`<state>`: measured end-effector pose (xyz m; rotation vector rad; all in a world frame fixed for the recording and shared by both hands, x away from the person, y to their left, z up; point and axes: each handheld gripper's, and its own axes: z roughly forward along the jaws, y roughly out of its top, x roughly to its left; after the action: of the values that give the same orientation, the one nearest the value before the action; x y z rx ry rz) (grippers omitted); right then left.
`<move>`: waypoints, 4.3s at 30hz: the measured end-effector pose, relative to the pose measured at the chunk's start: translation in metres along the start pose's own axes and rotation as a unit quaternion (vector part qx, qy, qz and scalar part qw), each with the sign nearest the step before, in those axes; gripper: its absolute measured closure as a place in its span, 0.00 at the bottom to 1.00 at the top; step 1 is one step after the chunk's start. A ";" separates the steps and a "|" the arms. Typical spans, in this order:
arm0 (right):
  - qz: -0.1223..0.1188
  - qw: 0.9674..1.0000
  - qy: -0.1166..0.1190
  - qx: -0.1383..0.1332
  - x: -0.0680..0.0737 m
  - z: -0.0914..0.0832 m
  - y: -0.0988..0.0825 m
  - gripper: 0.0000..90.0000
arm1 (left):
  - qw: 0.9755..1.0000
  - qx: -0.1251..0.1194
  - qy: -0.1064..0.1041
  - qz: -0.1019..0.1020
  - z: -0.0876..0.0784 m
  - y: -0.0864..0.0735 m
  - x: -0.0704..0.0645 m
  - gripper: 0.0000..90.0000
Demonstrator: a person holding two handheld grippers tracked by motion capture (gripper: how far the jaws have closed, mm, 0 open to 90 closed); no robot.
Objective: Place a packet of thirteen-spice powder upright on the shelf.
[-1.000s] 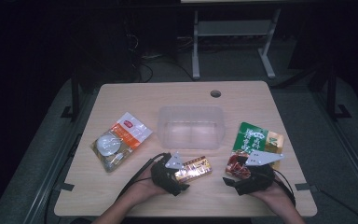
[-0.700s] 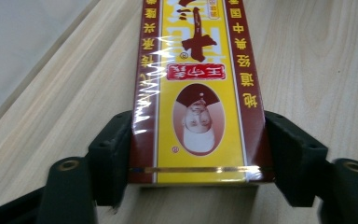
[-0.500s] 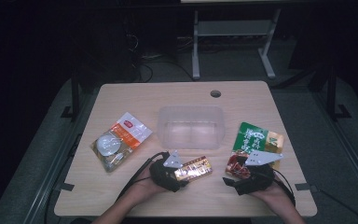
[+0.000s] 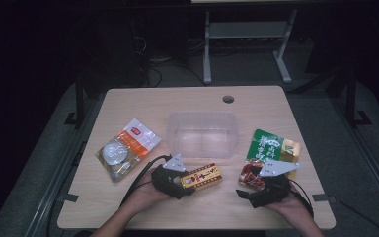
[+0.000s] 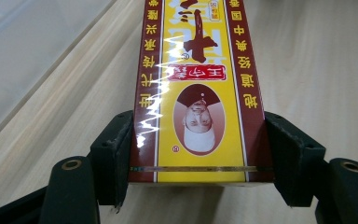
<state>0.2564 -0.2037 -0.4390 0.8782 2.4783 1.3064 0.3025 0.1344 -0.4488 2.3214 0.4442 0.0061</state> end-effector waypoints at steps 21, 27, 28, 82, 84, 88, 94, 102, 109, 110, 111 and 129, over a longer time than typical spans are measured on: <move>-0.036 0.995 0.090 -0.018 0.003 0.019 0.036 0.08 | 0.999 -0.034 -0.022 0.009 -0.048 -0.022 0.001 0.36; -0.065 0.987 0.143 -0.028 -0.002 0.029 0.054 0.08 | 0.999 -0.037 -0.023 0.021 -0.059 -0.025 0.001 0.36; -0.065 0.987 0.143 -0.028 -0.002 0.029 0.054 0.08 | 0.999 -0.037 -0.023 0.021 -0.059 -0.025 0.001 0.36; -0.132 0.959 0.252 -0.006 0.020 0.066 0.078 0.33 | 0.988 -0.085 -0.112 0.071 -0.053 -0.020 0.001 0.35; -0.132 0.959 0.252 -0.006 0.021 0.065 0.078 0.34 | 0.987 -0.081 -0.114 0.075 -0.052 -0.020 0.001 0.35; -0.133 0.960 0.245 -0.017 0.024 0.061 0.075 0.35 | 0.989 -0.079 -0.104 0.071 -0.051 -0.018 0.000 0.34; -0.135 0.962 0.236 -0.010 0.024 0.061 0.078 0.36 | 0.990 -0.088 -0.087 0.062 -0.054 -0.018 -0.001 0.25; -0.133 0.967 0.219 -0.005 0.023 0.057 0.079 0.36 | 0.993 -0.091 -0.062 0.042 -0.065 -0.028 0.010 0.19; -0.127 0.971 0.201 -0.005 0.017 0.051 0.080 0.36 | 0.998 -0.060 -0.034 0.005 -0.059 -0.037 0.012 0.19; -0.126 0.972 0.200 -0.004 0.017 0.051 0.080 0.36 | 0.998 -0.058 -0.028 -0.001 -0.058 -0.038 0.012 0.19; -0.124 0.973 0.195 -0.001 0.015 0.050 0.081 0.36 | 0.998 -0.052 -0.023 0.000 -0.059 -0.039 0.012 0.21; -0.106 0.983 0.152 0.002 -0.005 0.040 0.103 0.36 | 0.998 -0.058 0.011 -0.030 -0.066 -0.050 0.011 0.15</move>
<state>0.3194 -0.1352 -0.3803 0.4224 2.7095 1.4516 0.2884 0.2162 -0.4380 2.1947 0.5110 0.0275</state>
